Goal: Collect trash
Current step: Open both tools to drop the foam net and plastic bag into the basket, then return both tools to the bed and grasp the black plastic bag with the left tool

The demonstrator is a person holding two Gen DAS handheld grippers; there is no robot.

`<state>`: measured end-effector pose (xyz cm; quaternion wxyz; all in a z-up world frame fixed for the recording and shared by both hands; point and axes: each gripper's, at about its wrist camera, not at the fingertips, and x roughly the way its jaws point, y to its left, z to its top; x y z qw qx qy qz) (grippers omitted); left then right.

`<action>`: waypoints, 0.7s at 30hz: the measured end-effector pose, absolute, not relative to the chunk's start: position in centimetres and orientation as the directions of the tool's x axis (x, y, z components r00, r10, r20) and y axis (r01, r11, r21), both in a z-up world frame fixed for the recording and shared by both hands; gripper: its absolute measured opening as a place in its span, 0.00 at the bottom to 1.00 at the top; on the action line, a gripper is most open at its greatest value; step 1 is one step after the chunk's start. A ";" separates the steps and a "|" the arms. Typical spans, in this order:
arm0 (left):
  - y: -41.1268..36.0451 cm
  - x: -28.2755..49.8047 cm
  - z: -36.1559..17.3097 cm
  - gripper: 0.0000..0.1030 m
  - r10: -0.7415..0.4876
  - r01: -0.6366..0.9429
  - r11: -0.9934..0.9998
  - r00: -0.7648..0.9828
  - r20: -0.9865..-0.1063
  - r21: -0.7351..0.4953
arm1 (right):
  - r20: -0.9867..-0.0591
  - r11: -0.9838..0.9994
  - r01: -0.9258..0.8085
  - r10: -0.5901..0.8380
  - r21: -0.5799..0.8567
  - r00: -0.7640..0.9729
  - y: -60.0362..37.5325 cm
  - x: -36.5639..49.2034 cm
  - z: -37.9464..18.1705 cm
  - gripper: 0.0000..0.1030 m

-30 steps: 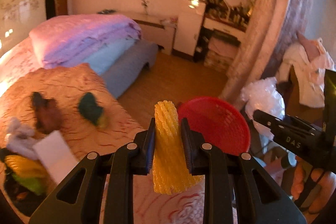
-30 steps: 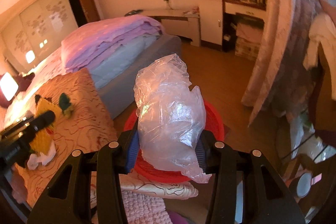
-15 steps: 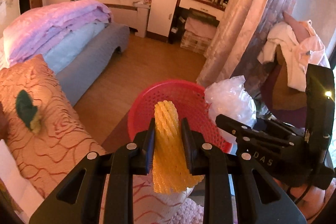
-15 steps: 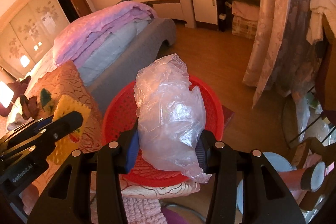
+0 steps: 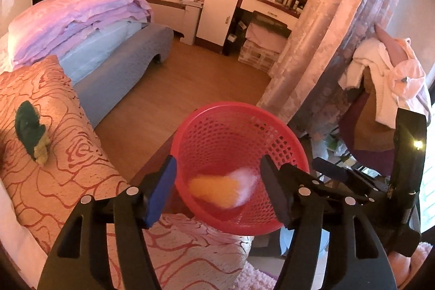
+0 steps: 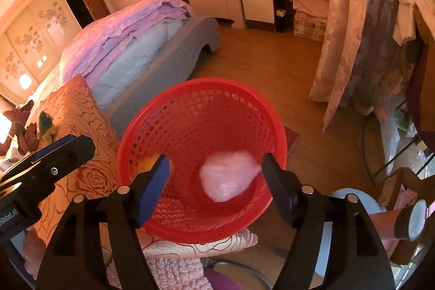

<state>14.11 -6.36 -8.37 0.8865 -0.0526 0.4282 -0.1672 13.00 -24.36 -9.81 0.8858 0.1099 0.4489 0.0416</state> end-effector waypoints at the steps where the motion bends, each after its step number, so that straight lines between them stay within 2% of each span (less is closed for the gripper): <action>1: -6.2 14.0 -8.3 0.60 -0.340 0.247 0.939 0.581 -0.740 -0.238 | -0.786 0.973 0.028 0.169 0.230 0.595 -24.4 13.0 -9.7 0.68; 13: -3.5 12.4 -6.8 0.66 -0.286 0.174 0.958 0.645 -0.709 -0.227 | -0.746 0.983 0.028 0.119 0.181 0.655 -24.4 11.7 -8.2 0.68; 21: -2.0 10.4 -5.2 0.69 -0.219 0.125 0.975 0.697 -0.683 -0.184 | -0.712 0.984 -0.018 0.141 0.178 0.688 -23.1 10.7 -6.7 0.69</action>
